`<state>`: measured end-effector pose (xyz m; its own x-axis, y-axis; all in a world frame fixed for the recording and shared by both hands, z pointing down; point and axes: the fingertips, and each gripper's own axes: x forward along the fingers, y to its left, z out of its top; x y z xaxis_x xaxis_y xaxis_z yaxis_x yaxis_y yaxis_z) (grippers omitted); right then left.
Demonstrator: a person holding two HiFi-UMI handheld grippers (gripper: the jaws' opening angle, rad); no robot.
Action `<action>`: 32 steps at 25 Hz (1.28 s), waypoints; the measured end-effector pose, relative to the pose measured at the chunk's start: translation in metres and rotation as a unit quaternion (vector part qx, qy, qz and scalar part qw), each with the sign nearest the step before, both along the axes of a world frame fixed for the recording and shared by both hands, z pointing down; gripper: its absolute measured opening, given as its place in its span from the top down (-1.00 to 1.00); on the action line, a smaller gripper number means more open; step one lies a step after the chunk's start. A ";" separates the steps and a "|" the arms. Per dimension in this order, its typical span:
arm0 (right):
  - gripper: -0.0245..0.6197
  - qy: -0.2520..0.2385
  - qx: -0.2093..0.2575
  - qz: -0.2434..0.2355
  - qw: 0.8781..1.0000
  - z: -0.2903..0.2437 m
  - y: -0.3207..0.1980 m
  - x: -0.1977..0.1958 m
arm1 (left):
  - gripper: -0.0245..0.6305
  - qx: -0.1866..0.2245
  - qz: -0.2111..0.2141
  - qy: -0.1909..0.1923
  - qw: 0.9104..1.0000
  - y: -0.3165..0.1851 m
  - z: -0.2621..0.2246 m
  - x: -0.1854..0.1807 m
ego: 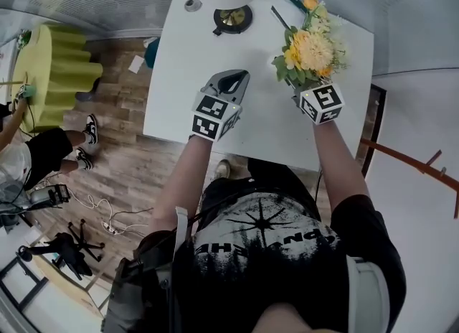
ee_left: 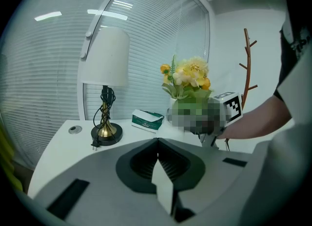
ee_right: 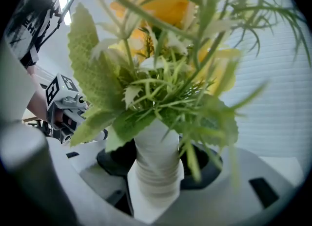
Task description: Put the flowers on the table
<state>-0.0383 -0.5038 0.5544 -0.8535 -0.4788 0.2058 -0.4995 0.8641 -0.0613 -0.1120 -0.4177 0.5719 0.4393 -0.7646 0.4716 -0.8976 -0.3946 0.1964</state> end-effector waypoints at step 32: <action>0.01 0.006 -0.027 0.111 0.993 -0.014 0.059 0.060 | 0.89 0.049 0.014 0.027 0.998 0.041 -0.035 0.004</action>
